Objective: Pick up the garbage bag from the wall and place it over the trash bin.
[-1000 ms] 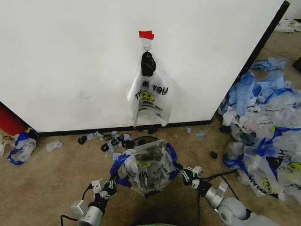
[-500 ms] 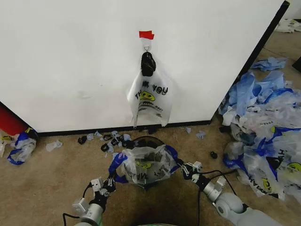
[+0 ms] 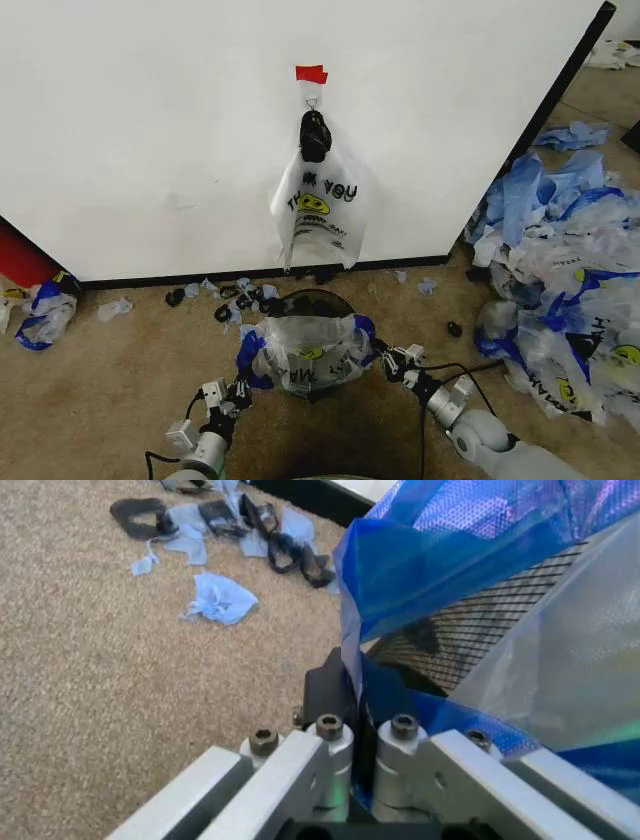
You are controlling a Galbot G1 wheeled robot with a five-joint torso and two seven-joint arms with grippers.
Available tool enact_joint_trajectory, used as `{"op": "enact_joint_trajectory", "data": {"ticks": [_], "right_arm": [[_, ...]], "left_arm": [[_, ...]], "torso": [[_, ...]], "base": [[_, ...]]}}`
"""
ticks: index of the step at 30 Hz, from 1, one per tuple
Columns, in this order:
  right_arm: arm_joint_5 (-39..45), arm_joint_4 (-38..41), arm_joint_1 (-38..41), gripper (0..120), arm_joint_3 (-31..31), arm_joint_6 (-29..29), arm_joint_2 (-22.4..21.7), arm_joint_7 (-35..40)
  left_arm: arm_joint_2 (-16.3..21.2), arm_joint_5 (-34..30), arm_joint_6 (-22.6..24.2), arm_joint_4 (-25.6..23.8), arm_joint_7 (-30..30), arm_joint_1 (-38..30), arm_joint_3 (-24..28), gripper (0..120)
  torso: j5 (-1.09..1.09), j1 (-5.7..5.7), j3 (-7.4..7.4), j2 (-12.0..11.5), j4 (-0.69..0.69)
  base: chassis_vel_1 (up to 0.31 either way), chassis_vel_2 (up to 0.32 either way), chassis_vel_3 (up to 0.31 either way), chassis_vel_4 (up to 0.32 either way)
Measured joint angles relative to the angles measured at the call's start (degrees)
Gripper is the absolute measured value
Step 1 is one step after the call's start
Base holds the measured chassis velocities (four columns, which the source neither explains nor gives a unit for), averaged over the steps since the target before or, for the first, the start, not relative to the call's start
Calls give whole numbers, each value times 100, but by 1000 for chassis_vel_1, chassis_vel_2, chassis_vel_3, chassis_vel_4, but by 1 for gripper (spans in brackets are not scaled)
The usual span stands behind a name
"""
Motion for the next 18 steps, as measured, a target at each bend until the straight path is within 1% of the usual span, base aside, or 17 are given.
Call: {"op": "enact_joint_trajectory", "data": {"ticks": [7,11,18], "right_arm": [[0,-82,32,0,19,2,95,-9],[-21,-139,55,0,33,6,182,-10],[-143,-268,59,0,33,18,270,-30]], "left_arm": [[-67,38,-5,162,14,-38,61,0],[-191,69,-35,331,22,-142,126,0],[-266,119,-44,364,33,-255,171,0]], "torso": [[0,0,0,0,1],[-1,0,0,0,0],[0,0,0,0,0]], "base": [[0,0,0,0],[0,0,0,0],[0,0,0,0]]}}
